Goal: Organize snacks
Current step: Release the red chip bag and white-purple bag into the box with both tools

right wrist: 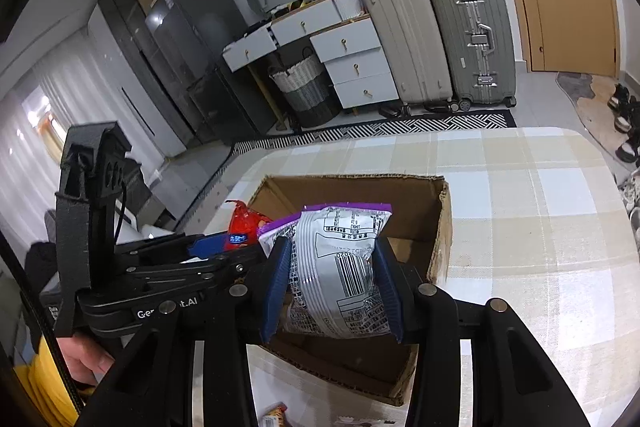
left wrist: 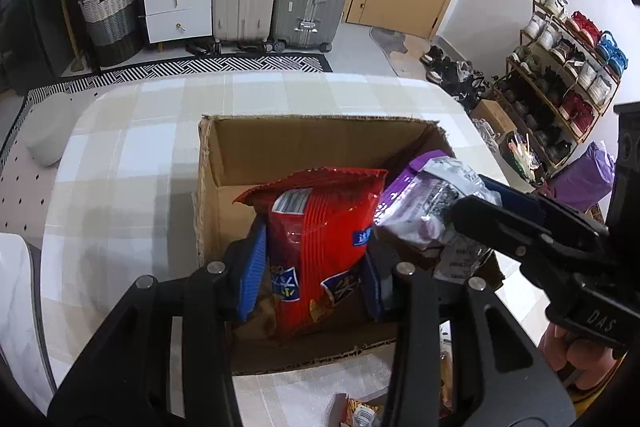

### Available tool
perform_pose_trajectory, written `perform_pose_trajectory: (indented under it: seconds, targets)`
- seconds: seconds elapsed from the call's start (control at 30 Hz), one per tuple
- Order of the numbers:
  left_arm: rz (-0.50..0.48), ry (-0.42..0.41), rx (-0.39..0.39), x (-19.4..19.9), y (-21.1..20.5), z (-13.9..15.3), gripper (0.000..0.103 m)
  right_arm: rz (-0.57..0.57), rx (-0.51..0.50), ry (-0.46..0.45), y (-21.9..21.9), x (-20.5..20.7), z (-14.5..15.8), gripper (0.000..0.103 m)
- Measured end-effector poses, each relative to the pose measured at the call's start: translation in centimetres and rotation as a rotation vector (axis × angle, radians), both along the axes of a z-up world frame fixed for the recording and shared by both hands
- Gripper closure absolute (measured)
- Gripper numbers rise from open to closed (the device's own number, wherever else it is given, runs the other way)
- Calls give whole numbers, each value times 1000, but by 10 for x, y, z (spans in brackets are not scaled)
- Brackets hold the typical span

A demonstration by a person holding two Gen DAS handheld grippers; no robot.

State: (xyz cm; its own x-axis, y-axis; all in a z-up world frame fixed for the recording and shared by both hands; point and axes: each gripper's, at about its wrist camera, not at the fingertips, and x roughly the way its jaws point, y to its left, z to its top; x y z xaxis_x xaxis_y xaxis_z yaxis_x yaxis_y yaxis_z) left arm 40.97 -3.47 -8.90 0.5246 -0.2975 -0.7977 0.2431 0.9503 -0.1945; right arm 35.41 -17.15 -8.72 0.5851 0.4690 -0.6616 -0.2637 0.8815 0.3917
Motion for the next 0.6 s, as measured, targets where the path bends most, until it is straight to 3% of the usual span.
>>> perform_pose_trajectory:
  seconds: [0.4, 0.6]
  targets:
    - [18, 37, 33, 5, -4, -18, 65, -5, -54, 19, 7, 2, -3, 58]
    - [40, 19, 25, 1, 2, -13, 45, -13, -47, 47, 6, 1, -2, 55]
